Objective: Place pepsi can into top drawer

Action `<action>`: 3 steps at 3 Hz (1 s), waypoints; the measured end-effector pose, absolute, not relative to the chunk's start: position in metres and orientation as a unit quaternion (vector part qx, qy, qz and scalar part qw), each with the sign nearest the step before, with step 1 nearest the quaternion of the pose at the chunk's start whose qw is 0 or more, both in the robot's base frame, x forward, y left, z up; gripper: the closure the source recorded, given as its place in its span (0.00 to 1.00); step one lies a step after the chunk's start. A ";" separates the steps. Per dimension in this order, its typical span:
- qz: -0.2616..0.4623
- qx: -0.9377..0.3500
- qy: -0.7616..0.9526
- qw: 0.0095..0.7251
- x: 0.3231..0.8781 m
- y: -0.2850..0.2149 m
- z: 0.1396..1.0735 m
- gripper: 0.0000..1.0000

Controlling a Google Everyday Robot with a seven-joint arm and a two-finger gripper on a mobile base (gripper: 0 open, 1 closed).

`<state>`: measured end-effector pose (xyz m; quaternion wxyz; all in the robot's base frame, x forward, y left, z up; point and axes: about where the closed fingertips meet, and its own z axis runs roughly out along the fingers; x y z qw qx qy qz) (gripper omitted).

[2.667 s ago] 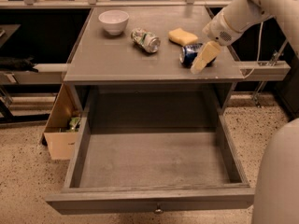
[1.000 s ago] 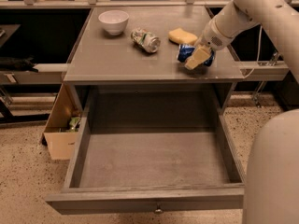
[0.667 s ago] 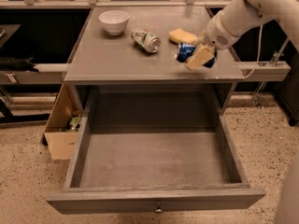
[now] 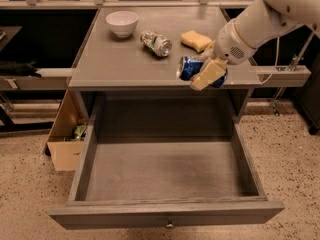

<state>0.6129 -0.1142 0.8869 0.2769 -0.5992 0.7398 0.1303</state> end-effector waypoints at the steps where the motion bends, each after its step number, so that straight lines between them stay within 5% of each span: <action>1: 0.115 -0.588 0.753 0.271 0.605 -0.117 0.878 1.00; 3: 0.066 -0.505 0.822 0.254 0.551 -0.153 0.802 1.00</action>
Offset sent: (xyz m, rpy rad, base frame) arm -0.1174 -0.0315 -0.1772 -0.1530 0.1523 -0.2946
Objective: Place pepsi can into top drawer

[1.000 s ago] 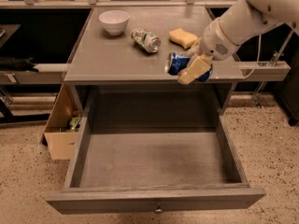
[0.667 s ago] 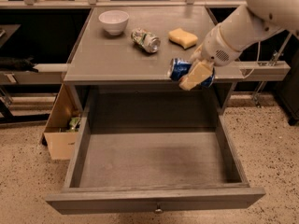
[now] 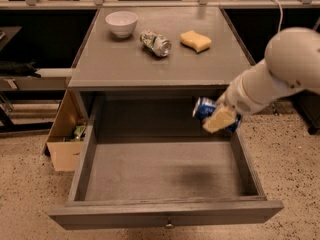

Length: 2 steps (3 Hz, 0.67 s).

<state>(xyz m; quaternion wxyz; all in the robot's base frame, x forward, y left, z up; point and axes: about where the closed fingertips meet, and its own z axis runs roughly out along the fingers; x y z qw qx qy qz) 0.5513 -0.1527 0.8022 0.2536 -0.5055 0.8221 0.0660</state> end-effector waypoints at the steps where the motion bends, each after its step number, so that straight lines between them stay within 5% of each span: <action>1: 0.071 -0.479 0.860 0.164 0.503 -0.173 0.688 1.00; 2: 0.082 -0.470 0.872 0.109 0.479 -0.179 0.625 1.00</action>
Offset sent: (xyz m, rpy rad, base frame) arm -0.0995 -0.0352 -0.2494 -0.1502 0.4159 -0.1023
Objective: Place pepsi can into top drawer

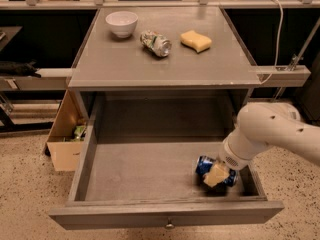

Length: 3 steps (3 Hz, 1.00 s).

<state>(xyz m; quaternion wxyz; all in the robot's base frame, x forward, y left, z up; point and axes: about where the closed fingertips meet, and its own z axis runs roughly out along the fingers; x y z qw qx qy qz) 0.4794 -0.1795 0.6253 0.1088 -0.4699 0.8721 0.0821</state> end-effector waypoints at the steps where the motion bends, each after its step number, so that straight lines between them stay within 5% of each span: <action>1: 0.088 -0.478 0.870 0.078 0.471 -0.175 0.593 0.82; 3: 0.093 -0.488 0.861 0.106 0.491 -0.165 0.601 0.35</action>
Offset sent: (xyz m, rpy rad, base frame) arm 0.0083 0.0155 -0.0410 0.0041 0.0340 0.0576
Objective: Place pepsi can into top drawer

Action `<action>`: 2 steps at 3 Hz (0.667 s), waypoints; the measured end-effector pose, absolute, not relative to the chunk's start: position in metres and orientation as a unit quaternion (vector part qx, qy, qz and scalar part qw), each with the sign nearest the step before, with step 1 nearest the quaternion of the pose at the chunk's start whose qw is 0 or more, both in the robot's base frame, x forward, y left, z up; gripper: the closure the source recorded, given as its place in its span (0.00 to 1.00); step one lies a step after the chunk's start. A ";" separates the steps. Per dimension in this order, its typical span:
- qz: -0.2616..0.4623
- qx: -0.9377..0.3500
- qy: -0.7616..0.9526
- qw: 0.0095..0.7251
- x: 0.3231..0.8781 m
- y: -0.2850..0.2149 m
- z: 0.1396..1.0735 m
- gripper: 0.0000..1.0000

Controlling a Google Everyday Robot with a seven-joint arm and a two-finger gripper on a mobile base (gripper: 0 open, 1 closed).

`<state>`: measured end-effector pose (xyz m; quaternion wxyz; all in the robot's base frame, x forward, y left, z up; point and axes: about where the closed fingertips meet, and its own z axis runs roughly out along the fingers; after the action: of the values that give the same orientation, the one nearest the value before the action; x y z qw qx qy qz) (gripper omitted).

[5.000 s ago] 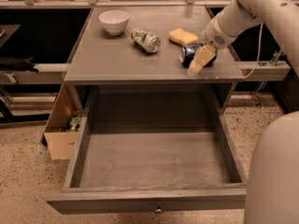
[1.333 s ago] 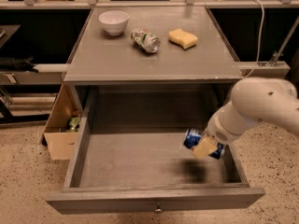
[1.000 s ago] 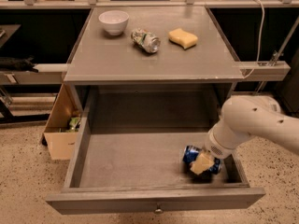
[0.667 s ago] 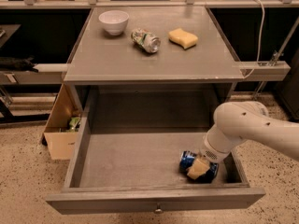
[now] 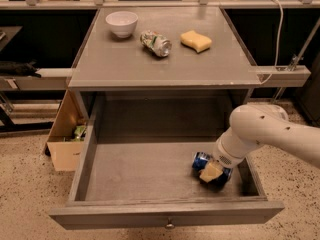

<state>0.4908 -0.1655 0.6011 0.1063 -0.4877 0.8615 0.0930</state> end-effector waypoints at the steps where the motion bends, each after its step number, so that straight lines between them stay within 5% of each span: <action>1: 0.096 -0.491 0.854 0.144 0.511 -0.160 0.619 0.12; 2: 0.100 -0.492 0.848 0.167 0.524 -0.155 0.631 0.00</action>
Offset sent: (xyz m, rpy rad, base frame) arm 0.0491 0.0152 0.0464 0.1117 -0.1519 0.0119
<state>0.5238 -0.1547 0.6311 0.1673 -0.4920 0.8485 0.1001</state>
